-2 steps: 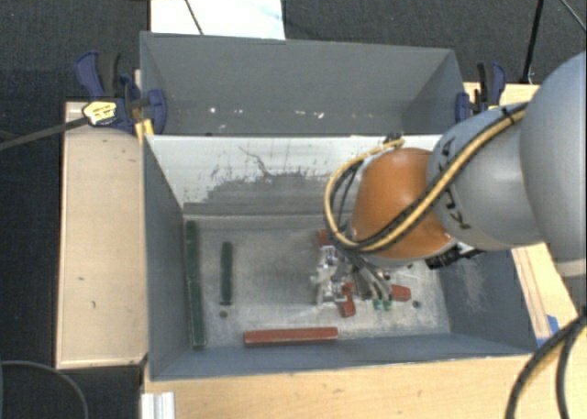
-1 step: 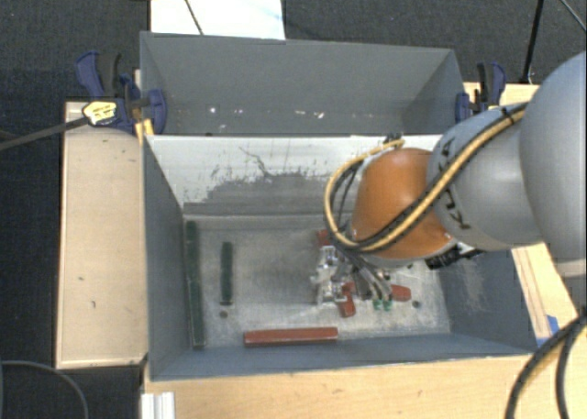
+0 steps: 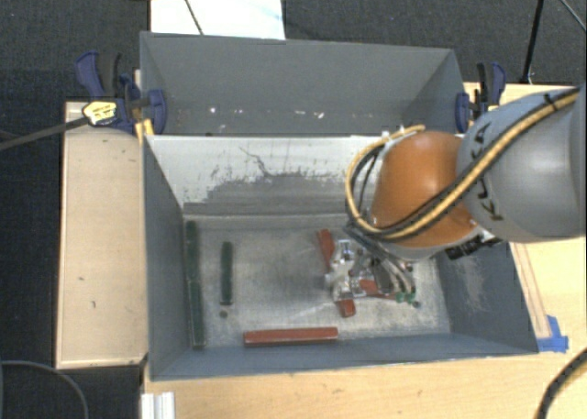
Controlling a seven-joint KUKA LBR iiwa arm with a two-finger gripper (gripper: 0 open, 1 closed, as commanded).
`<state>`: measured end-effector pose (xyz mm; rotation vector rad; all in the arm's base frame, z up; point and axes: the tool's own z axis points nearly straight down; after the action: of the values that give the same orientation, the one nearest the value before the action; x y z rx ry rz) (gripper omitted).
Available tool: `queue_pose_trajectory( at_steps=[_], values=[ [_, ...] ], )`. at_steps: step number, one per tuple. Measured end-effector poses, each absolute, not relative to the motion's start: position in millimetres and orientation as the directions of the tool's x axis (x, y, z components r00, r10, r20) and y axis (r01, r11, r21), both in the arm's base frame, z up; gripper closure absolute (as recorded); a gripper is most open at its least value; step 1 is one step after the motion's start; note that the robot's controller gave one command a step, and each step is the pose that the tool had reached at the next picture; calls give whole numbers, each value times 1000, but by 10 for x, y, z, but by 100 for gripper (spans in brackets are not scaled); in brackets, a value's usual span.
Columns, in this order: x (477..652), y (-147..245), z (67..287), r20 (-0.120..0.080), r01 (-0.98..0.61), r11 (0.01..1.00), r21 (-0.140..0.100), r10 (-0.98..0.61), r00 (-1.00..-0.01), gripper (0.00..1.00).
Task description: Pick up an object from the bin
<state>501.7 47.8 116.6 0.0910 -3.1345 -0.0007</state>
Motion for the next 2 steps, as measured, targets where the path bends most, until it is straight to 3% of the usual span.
queue_pose_trajectory(
  at_steps=[1,2],
  values=[
    [5018,83,1397,-1,-128,992,0,-128,-992,0],
    [5018,85,1397,-1,-126,992,1,-126,-992,0]
  ],
)
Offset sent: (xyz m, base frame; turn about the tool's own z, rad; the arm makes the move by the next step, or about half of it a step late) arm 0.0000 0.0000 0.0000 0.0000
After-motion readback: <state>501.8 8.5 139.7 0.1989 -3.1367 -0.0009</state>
